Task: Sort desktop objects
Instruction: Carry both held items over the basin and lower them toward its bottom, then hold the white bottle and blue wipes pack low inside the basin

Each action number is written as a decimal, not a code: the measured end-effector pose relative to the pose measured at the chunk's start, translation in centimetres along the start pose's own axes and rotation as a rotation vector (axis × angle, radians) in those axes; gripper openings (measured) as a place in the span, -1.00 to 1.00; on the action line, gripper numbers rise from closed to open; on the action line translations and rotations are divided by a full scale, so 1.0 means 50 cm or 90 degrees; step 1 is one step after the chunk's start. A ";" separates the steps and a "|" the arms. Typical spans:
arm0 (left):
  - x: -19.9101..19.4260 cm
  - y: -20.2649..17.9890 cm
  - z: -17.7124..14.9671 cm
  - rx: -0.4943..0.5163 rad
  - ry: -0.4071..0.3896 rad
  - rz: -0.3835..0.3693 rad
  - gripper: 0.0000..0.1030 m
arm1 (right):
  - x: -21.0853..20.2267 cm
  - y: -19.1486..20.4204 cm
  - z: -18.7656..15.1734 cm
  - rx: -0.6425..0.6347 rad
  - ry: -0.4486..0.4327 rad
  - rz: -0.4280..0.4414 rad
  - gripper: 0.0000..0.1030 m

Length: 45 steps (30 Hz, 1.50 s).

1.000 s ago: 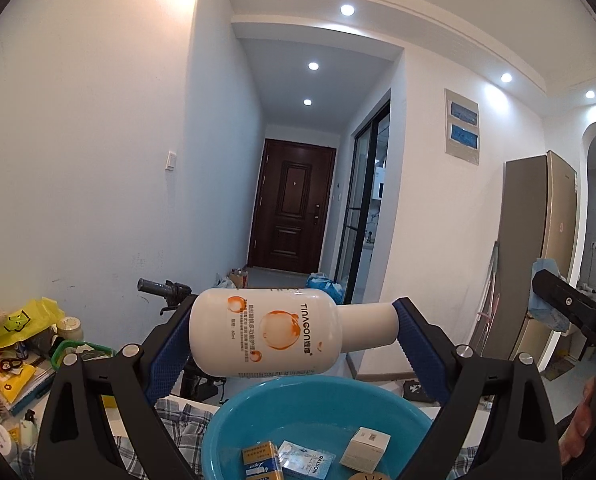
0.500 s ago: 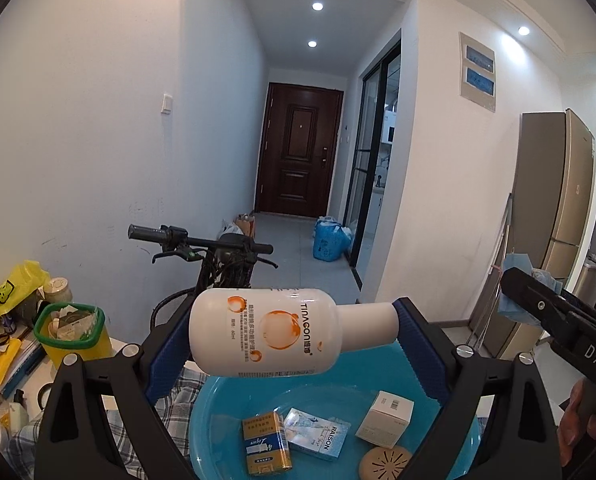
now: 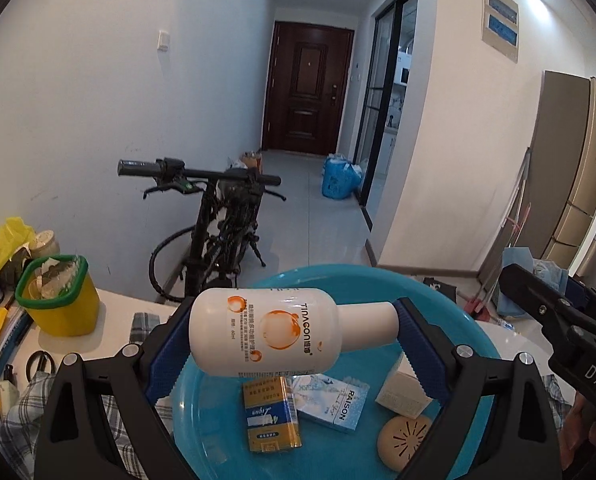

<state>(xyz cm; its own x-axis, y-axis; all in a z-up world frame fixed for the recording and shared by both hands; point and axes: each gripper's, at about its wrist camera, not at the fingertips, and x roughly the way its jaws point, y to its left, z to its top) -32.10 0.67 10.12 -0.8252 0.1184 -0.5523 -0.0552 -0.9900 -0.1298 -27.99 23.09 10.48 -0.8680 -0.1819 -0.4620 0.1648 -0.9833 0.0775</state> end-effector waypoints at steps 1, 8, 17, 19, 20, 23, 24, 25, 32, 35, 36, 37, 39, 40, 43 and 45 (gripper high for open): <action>0.008 0.000 -0.002 0.001 0.009 -0.001 0.86 | 0.009 0.000 -0.003 -0.006 0.013 -0.003 0.41; 0.064 0.007 -0.024 0.013 0.072 0.022 0.86 | 0.068 -0.007 -0.031 -0.031 0.100 0.015 0.41; 0.114 0.015 -0.046 0.013 0.136 0.029 0.86 | 0.118 -0.014 -0.065 -0.027 0.175 0.025 0.41; 0.124 0.017 -0.052 0.006 0.154 0.029 0.86 | 0.121 -0.017 -0.068 -0.025 0.180 0.023 0.41; 0.127 0.017 -0.054 0.004 0.160 0.028 0.86 | 0.122 -0.018 -0.067 -0.022 0.179 0.019 0.41; 0.135 0.012 -0.060 0.015 0.172 0.032 0.86 | 0.130 -0.018 -0.070 -0.026 0.187 0.009 0.41; 0.139 0.010 -0.063 0.020 0.177 0.036 0.86 | 0.134 -0.018 -0.071 -0.028 0.192 0.009 0.41; 0.142 0.008 -0.065 0.023 0.182 0.039 0.86 | 0.137 -0.019 -0.073 -0.029 0.198 0.009 0.41; 0.163 0.019 -0.074 0.006 0.201 0.038 0.86 | 0.157 -0.033 -0.083 -0.020 0.225 0.016 0.41; 0.167 0.022 -0.076 0.005 0.204 0.042 0.86 | 0.163 -0.036 -0.085 -0.019 0.234 0.015 0.41; 0.168 0.022 -0.076 0.006 0.206 0.042 0.86 | 0.163 -0.037 -0.086 -0.021 0.237 0.015 0.41; 0.168 0.022 -0.077 0.006 0.207 0.043 0.86 | 0.165 -0.037 -0.087 -0.022 0.240 0.016 0.41; 0.169 0.021 -0.077 0.006 0.207 0.043 0.86 | 0.169 -0.035 -0.090 -0.023 0.244 0.017 0.41; 0.168 0.021 -0.077 0.007 0.207 0.042 0.86 | 0.171 -0.035 -0.092 -0.024 0.248 0.016 0.41; 0.169 0.019 -0.077 0.010 0.209 0.043 0.86 | 0.176 -0.035 -0.097 -0.028 0.256 0.016 0.41; 0.171 0.019 -0.078 0.012 0.212 0.044 0.86 | 0.177 -0.032 -0.099 -0.029 0.258 0.016 0.41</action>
<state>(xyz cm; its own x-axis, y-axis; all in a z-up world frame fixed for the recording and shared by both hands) -37.01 1.06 2.06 -0.5990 0.0668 -0.7979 -0.0181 -0.9974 -0.0699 -33.65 23.11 1.89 -0.6106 -0.1789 -0.7715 0.2127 -0.9754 0.0577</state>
